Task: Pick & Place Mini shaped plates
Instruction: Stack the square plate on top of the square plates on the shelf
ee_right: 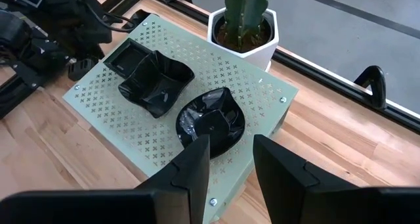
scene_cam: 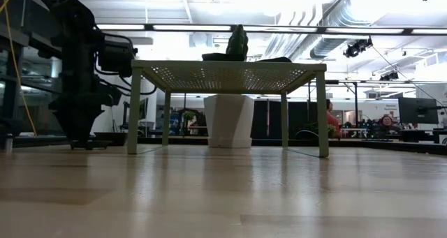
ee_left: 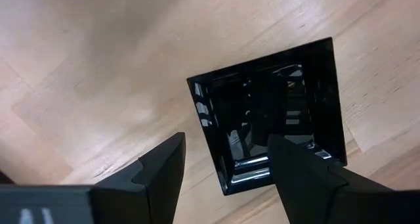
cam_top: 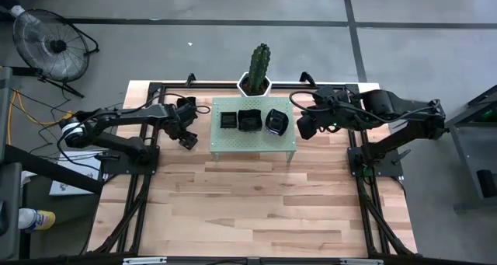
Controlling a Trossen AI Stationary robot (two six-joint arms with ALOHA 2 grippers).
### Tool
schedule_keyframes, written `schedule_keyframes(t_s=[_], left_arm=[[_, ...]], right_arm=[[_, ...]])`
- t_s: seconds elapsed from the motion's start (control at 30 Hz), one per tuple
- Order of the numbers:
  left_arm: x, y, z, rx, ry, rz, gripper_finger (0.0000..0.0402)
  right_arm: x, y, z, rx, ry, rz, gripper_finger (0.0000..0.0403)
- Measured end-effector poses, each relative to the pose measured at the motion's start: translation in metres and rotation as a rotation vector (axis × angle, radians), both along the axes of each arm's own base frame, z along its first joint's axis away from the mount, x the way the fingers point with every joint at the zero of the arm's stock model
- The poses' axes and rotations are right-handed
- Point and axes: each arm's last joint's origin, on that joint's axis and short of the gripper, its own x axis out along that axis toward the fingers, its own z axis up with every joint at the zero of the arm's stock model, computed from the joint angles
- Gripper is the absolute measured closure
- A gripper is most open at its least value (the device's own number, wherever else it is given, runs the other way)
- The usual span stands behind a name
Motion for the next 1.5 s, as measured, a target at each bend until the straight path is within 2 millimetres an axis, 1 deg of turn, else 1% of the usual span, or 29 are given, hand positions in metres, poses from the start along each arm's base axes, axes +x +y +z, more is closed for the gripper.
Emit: schedule_keyframes(t_s=[0.13,0.47,0.87,1.4,1.5], left_arm=[[0.0000,-0.0001,0.0000,-0.002,-0.001,0.000,0.0198],[-0.0002,-0.0002,0.0000,-0.004,0.000,0.004,0.0260],[-0.0008,-0.0005,-0.0002,-0.005,0.007,0.003,0.0293],[-0.0012,-0.0007,-0.0002,-0.003,0.013,-0.005,0.0362],[-0.0015,-0.0009,0.0004,-0.002,0.012,-0.008,0.0380]], right_arm=[[0.0000,0.0000,0.0000,0.000,0.000,0.000,0.0289],[0.0001,0.0003,-0.0002,0.013,0.002,0.009,0.0289],[0.0001,0.0004,-0.0002,0.013,0.002,0.010,0.0289],[0.0000,0.0004,-0.0003,0.013,0.003,0.009,0.0289],[-0.0004,0.0004,-0.0005,0.012,0.008,0.010,0.0289]])
